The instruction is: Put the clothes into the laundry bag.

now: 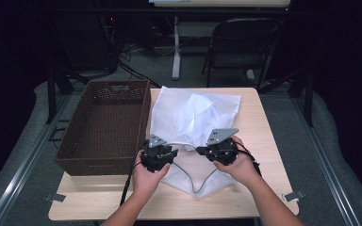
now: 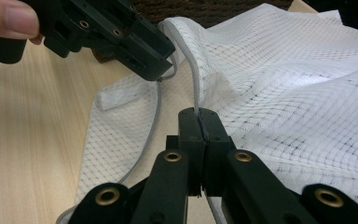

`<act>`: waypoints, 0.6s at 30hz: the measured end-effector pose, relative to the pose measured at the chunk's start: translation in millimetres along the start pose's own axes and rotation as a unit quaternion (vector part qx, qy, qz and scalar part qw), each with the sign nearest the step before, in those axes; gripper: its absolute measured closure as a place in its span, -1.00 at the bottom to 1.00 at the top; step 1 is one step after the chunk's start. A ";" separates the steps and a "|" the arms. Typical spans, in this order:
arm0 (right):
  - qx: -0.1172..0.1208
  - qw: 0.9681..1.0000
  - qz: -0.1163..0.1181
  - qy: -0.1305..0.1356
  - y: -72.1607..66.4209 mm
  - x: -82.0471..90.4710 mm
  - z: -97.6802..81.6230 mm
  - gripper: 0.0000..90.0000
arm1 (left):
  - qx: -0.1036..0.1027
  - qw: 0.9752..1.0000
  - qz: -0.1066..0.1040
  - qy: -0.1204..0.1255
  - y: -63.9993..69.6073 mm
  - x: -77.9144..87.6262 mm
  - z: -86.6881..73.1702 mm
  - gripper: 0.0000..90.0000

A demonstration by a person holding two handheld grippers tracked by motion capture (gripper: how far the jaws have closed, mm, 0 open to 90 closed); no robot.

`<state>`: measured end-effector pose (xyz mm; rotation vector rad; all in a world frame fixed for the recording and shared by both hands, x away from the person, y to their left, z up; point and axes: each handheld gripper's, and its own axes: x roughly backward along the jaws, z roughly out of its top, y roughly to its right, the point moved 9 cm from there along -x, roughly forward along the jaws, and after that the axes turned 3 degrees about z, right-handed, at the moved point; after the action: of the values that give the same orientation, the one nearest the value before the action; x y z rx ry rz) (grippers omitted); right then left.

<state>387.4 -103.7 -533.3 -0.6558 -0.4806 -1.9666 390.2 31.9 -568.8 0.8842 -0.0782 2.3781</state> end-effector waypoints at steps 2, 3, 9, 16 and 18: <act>0.000 1.000 0.005 -0.005 -0.9 -2.2 -1.8 0.98 | -0.001 1.000 0.000 -0.001 -0.8 2.4 -2.5 0.52; 0.000 1.000 0.007 -0.009 -1.4 -3.6 -3.1 0.98 | -0.001 1.000 0.002 0.001 -1.9 3.3 -3.6 0.52; 0.004 1.000 0.018 -0.024 -6.0 -12.4 -9.1 0.98 | 0.003 1.000 -0.001 0.004 -4.8 9.2 -7.6 0.52; 0.005 0.999 0.028 -0.032 -8.0 -18.1 -15.5 0.98 | 0.001 1.000 -0.005 0.005 -3.4 15.3 -12.5 0.49; 0.002 0.999 0.031 -0.038 -9.0 -20.6 -19.0 0.98 | 0.003 1.000 -0.009 0.005 -2.3 17.5 -13.3 0.48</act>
<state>382.6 -96.7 -561.5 -0.7367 -0.5050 -1.8865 373.2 46.1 -568.7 0.8711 -0.0585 2.3664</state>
